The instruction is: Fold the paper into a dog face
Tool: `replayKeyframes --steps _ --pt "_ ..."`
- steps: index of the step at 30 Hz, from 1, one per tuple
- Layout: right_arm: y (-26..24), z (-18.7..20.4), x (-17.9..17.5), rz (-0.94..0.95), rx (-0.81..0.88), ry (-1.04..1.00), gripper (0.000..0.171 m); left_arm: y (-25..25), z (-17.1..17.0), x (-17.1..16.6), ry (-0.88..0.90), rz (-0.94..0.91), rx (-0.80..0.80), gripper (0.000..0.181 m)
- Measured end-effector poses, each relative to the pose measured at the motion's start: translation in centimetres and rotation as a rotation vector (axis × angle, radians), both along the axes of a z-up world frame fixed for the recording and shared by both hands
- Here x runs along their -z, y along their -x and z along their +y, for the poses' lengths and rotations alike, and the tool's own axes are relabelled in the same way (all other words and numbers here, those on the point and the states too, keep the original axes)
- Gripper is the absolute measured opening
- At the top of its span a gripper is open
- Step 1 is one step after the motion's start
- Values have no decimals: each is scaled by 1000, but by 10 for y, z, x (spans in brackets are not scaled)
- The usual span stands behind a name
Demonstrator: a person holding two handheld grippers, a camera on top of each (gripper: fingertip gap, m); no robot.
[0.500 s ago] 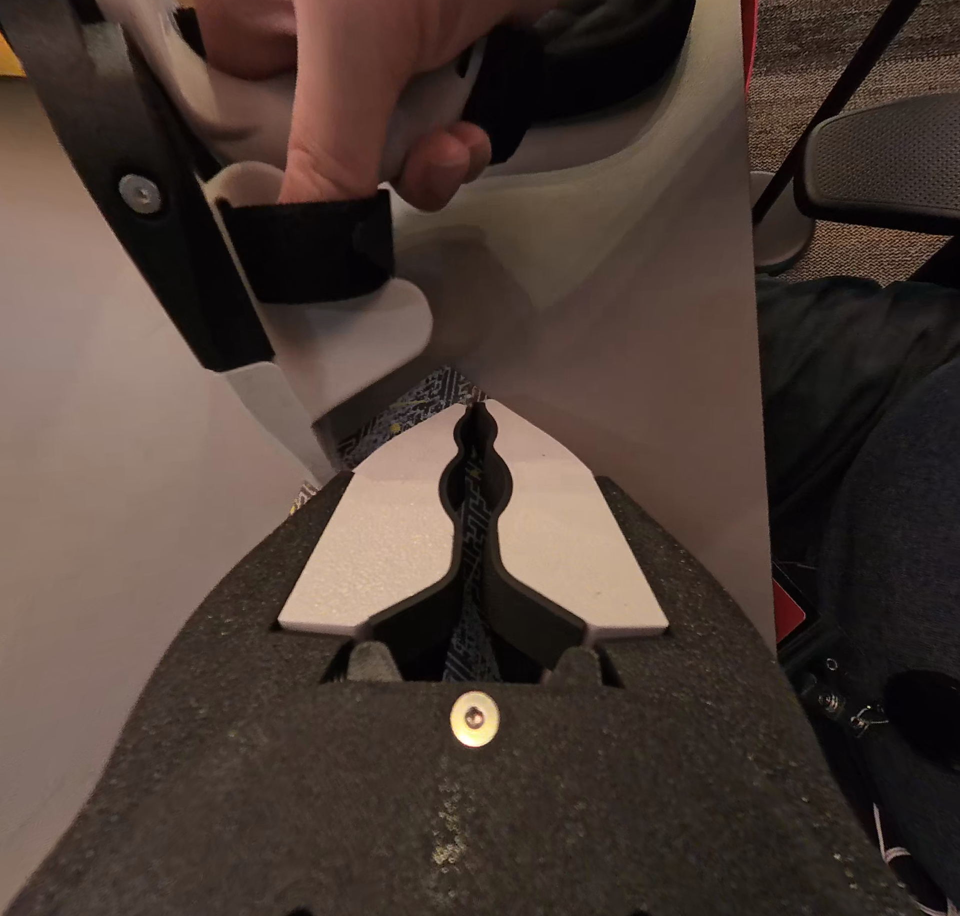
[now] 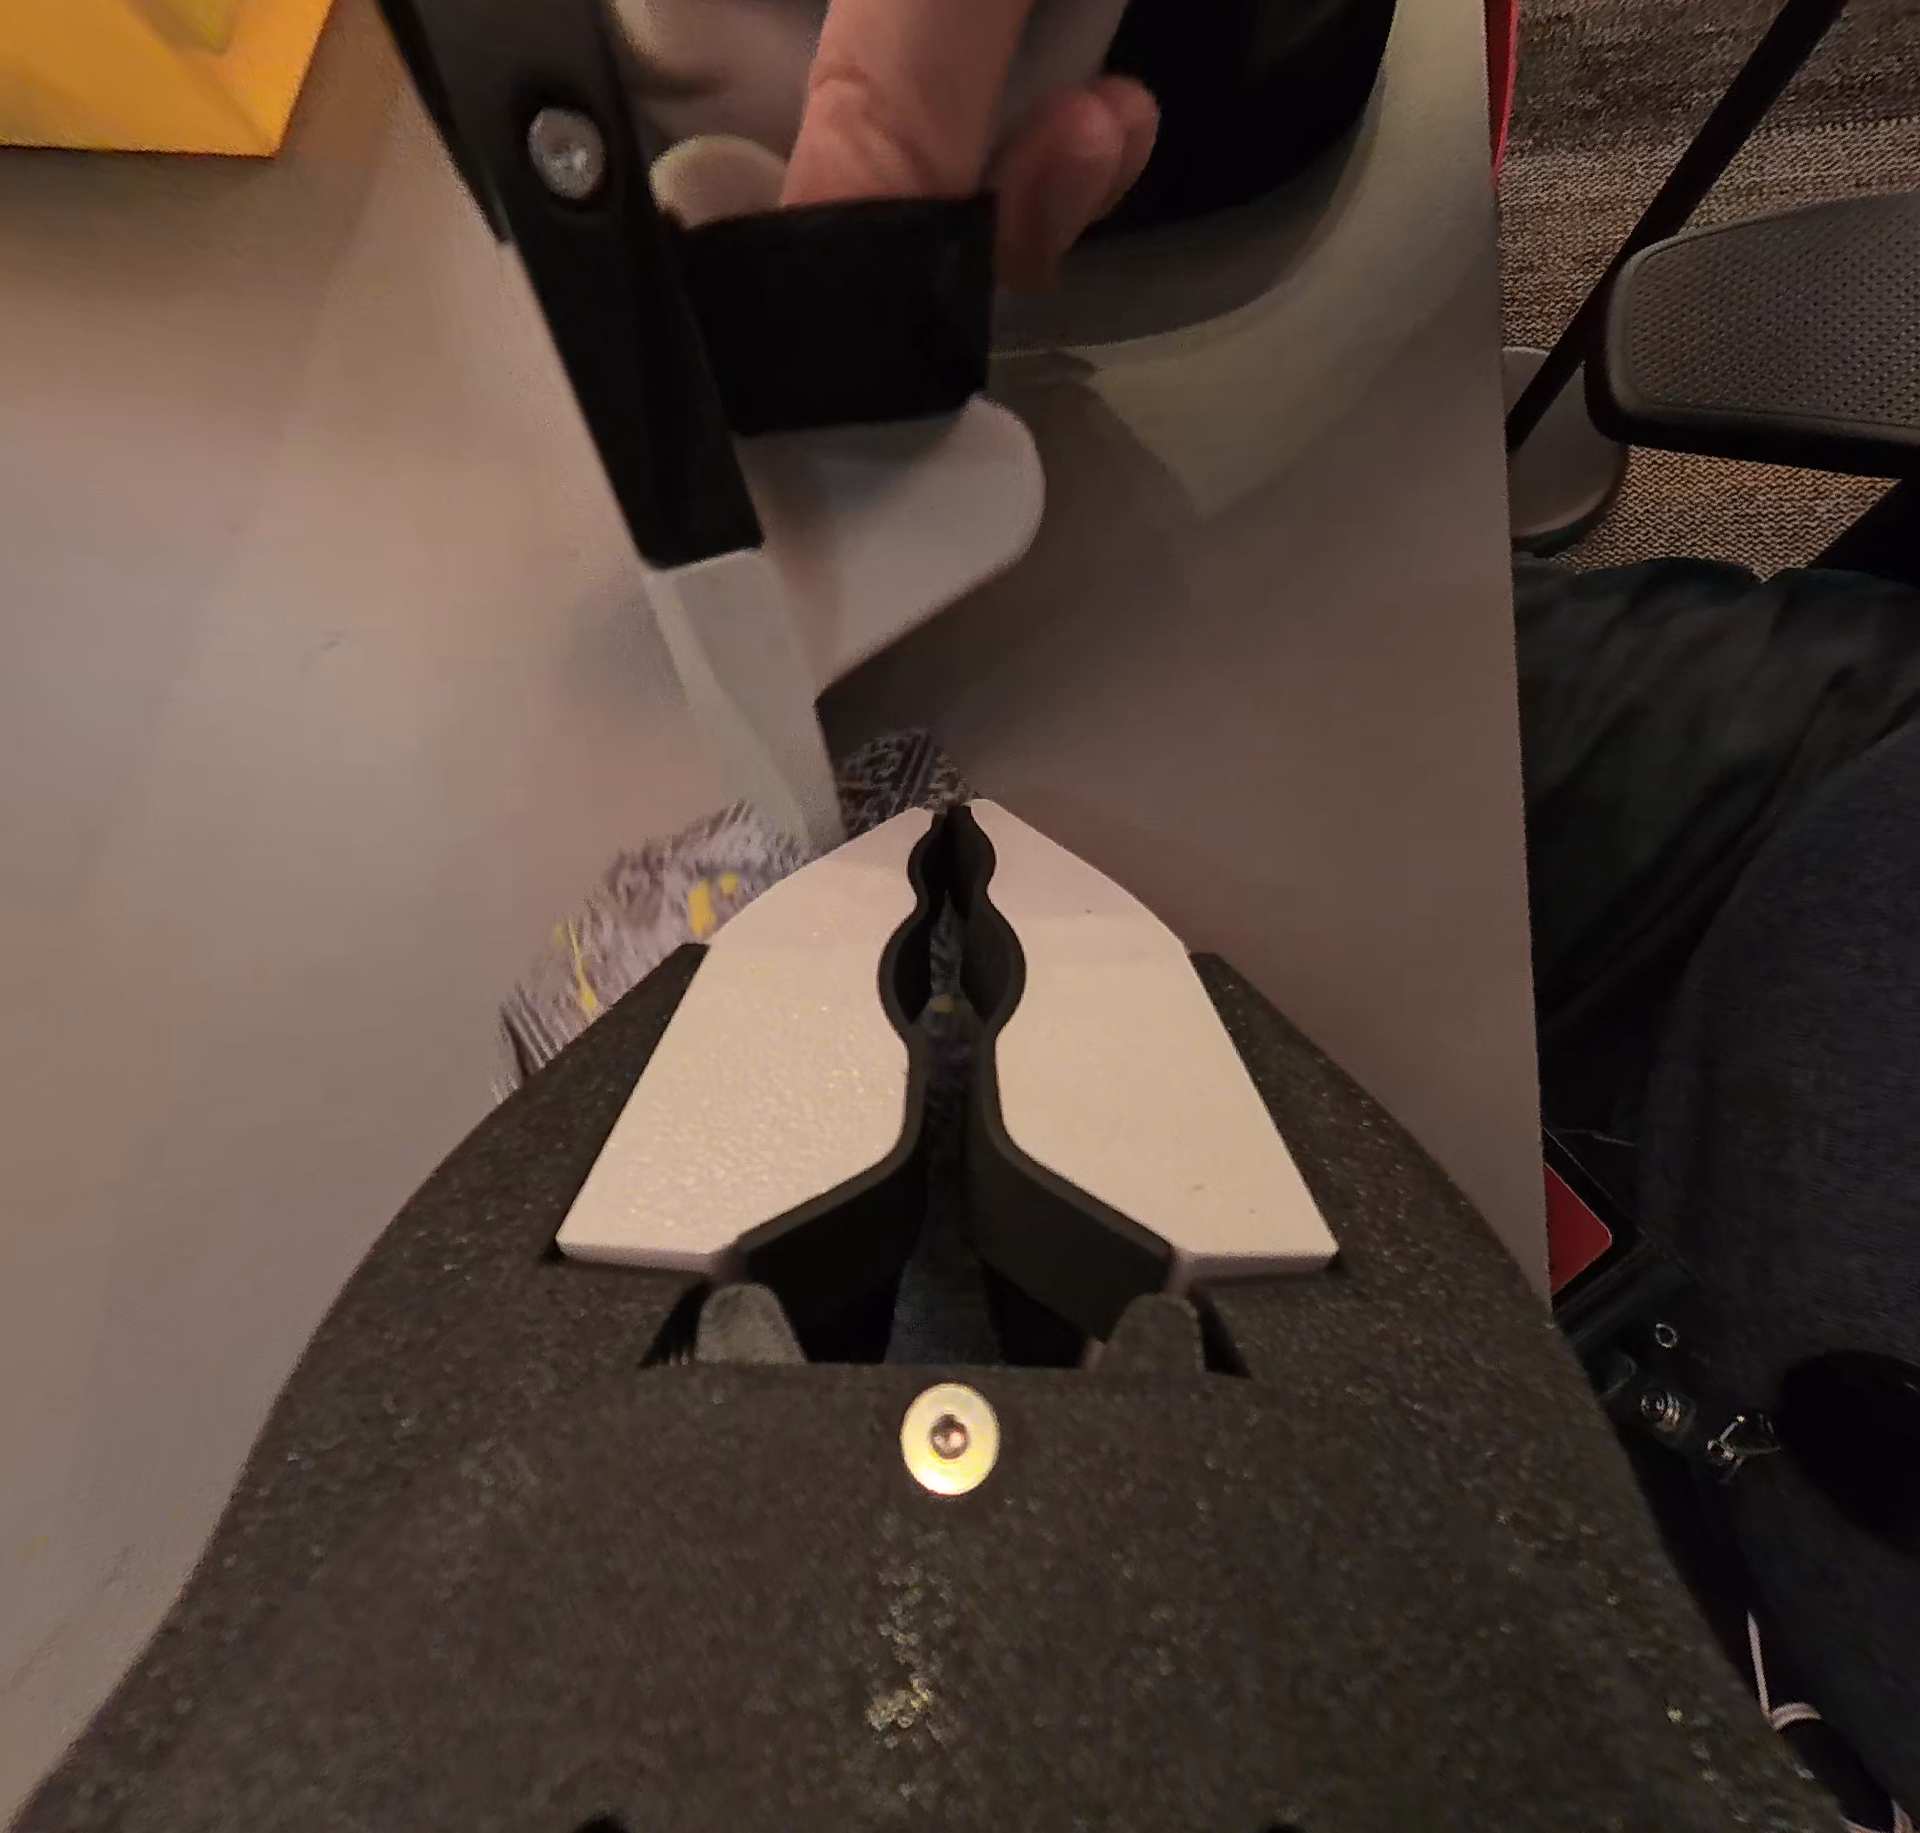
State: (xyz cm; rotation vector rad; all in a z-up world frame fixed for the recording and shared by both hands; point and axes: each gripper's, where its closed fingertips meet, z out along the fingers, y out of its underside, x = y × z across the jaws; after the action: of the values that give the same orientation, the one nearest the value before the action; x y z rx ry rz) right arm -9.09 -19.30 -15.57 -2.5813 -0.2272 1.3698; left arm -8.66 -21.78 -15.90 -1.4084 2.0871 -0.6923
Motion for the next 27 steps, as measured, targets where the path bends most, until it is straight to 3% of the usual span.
replayKeyframes --steps 1,5,14,19,27 --pt "-3 -6 1 -24 -10 4 2 0 0 0 0 -1 -3 2" --pt "-2 -32 2 -87 -83 15 2 0 0 0 -1 -2 -4 2" --pt "0 -28 1 -50 -55 -25 2 0 0 0 -24 -4 -11 1" --pt "1 -35 -7 -129 -70 -169 2 0 0 0 -14 -4 -11 1" --pt "7 -38 2 -111 -12 -83 2 0 0 0 -25 -4 -13 1"
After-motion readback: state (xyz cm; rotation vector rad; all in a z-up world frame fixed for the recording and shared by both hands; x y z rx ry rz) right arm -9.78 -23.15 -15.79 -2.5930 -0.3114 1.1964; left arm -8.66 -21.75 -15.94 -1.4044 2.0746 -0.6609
